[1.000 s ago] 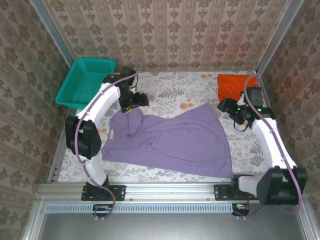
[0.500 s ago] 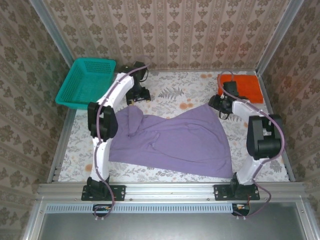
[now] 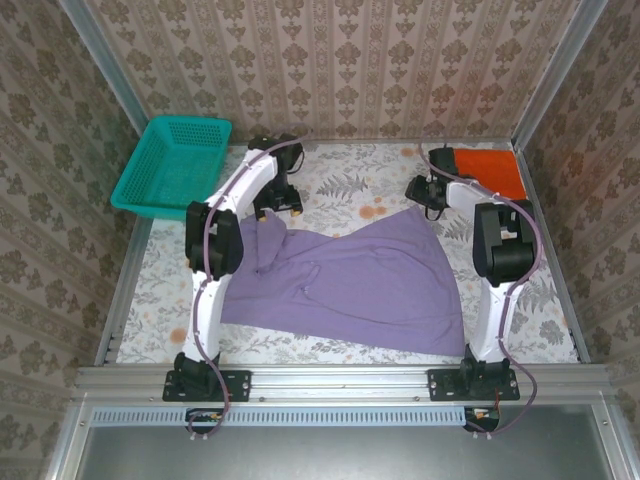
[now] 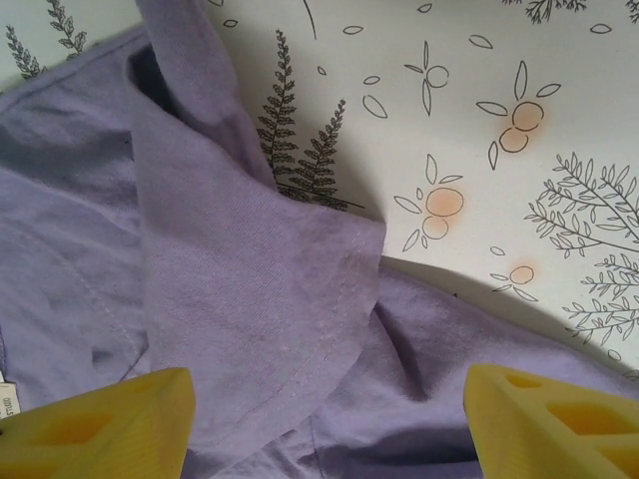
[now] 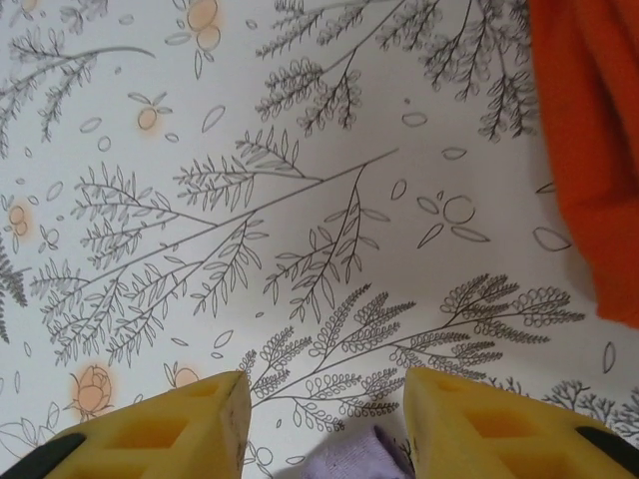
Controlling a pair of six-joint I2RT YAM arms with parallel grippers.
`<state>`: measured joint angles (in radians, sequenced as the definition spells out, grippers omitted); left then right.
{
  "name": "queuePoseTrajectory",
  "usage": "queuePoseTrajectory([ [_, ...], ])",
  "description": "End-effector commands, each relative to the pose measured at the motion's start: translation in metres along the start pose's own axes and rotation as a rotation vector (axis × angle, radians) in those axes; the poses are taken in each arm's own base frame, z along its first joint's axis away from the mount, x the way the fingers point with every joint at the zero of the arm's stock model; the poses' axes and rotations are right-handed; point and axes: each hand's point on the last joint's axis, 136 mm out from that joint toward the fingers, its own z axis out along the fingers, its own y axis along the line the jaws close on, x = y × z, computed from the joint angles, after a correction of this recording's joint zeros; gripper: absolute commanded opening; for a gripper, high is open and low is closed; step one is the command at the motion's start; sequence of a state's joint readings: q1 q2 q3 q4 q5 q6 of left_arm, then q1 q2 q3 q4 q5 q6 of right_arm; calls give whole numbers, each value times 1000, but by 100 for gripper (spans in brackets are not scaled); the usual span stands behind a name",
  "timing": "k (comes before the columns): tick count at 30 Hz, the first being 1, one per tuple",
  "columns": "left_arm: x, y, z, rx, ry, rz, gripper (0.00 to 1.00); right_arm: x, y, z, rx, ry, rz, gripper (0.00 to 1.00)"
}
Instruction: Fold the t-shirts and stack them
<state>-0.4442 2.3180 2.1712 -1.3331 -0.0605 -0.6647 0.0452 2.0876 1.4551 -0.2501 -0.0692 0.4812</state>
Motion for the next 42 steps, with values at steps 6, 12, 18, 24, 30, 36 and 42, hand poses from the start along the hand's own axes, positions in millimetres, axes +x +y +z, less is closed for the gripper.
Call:
queuePoseTrajectory([
  [6, 2, 6, -10, 37, 18, -49, 72, 24, -13, 5, 93, 99, 27, 40],
  [12, -4, 5, -9, 58, 19, -44, 73, 28, -14, 11, 132, 144, 14, 37],
  [18, -11, 8, -6, 31, 19, -29, 75, 28, -16, 14, 152, 162, 12, 29],
  [24, -16, 12, 6, -43, 32, 1, 76, 27, -14, 16, 150, 172, 2, 13],
  [30, -20, 7, 20, -98, 26, 57, 77, 20, -4, 7, 101, 149, -8, 0],
  [36, -20, 2, 32, -146, 31, 108, 73, 12, 8, -16, 63, 99, -18, 0],
  [42, -17, 9, 43, -193, 61, 120, 63, 15, 11, -26, 48, 89, -33, 0],
])
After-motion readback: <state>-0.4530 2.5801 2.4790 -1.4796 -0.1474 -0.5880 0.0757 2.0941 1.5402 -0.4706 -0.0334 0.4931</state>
